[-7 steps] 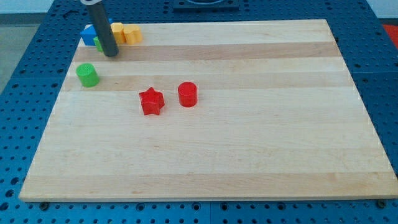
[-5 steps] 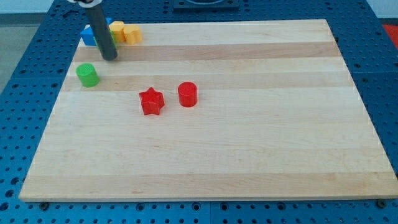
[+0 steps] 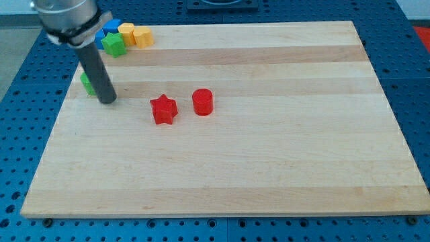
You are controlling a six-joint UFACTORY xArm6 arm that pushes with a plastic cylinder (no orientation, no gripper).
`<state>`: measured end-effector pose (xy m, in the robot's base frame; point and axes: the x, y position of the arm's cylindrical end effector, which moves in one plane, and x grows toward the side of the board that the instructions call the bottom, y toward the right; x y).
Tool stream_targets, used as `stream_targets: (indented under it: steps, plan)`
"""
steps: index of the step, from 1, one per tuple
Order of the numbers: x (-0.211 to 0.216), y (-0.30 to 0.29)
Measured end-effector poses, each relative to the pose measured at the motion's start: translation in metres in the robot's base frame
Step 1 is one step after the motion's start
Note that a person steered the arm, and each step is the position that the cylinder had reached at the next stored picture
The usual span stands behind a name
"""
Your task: Slide the green circle closer to the blue triangle
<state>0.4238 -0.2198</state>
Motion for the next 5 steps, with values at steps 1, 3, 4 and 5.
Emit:
stream_targets:
  steps: [1, 3, 4, 5]
  plan:
    - [0.01, -0.042]
    - [-0.032, -0.043]
    - [-0.038, -0.025]
    - [-0.031, -0.012]
